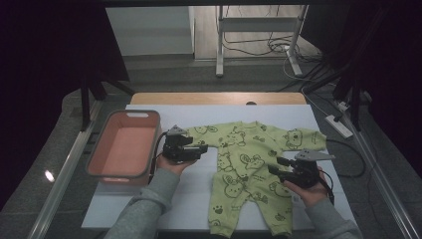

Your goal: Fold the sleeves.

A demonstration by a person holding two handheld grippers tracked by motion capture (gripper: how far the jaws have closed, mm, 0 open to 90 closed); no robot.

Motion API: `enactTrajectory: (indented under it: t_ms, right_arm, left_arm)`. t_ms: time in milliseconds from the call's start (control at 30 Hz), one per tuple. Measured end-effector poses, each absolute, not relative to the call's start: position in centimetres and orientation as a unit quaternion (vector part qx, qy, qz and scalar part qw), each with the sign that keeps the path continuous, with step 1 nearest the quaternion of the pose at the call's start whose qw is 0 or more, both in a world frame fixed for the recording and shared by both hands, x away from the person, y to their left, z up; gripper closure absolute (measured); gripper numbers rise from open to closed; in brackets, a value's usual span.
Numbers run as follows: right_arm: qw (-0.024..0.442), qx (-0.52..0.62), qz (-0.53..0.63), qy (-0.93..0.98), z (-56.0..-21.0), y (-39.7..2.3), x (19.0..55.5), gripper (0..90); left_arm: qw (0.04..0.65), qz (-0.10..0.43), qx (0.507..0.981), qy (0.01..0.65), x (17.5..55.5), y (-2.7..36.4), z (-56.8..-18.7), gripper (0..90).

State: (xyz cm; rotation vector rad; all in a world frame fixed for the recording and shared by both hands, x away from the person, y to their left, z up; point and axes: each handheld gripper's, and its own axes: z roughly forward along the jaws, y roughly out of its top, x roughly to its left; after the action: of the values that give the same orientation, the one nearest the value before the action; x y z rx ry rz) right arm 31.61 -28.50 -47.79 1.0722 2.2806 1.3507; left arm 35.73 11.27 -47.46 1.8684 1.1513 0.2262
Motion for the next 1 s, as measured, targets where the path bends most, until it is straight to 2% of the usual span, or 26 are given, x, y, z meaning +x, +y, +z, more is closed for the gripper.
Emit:
enactTrajectory:
  t_ms: [500, 1000]
  right_arm:
    - [0.134, 0.371, 0.461, 0.795, -48.3, -28.5, 31.5, 47.4]
    - [0.127, 0.368, 0.45, 0.804, -48.9, -28.2, 31.5, 47.3]
  left_arm:
    - [0.391, 0.111, 0.75, 0.521, 40.0, 10.6, -50.6, 21.6]
    - [0.35, 0.132, 0.742, 0.556, 41.8, 10.9, -52.9, 18.9]
